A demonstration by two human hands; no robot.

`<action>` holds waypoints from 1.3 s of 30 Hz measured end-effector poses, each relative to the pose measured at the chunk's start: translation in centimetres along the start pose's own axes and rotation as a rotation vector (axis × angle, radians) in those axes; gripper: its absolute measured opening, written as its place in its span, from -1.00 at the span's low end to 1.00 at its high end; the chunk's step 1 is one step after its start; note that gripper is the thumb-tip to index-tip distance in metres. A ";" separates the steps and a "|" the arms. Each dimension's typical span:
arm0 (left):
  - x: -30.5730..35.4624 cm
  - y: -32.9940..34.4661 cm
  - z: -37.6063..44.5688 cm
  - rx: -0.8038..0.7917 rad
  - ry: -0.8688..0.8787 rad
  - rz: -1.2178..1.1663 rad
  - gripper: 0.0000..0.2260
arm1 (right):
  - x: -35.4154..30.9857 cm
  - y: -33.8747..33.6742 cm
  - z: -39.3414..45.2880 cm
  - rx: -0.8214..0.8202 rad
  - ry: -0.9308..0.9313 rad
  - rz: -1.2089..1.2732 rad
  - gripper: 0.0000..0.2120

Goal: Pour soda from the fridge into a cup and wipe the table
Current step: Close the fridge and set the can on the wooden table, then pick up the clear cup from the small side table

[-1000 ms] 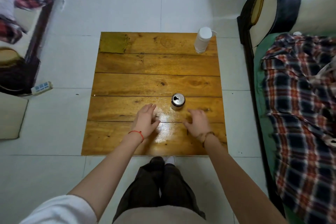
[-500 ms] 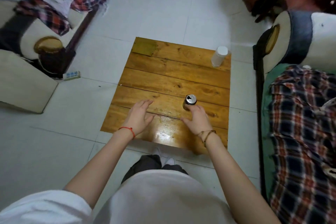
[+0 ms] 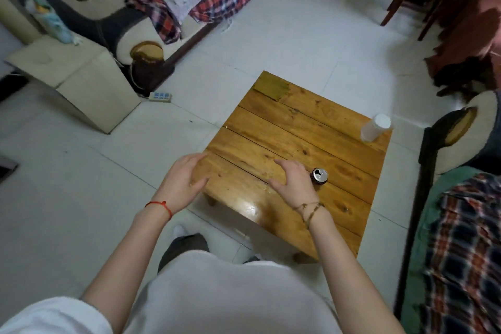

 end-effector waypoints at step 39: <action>-42.0 -31.4 -10.2 0.366 -0.470 -0.092 -0.56 | -53.0 19.3 27.7 -0.232 -0.572 -0.252 -0.53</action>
Point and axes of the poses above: each hand's wrist, its own z-axis towards the middle knuckle, its own y-axis out of the palm, x = y × z, the point moved 1 cm from there along z, towards the middle knuckle, and after that the axes turned 10 degrees about -x, right-handed, at the moved point
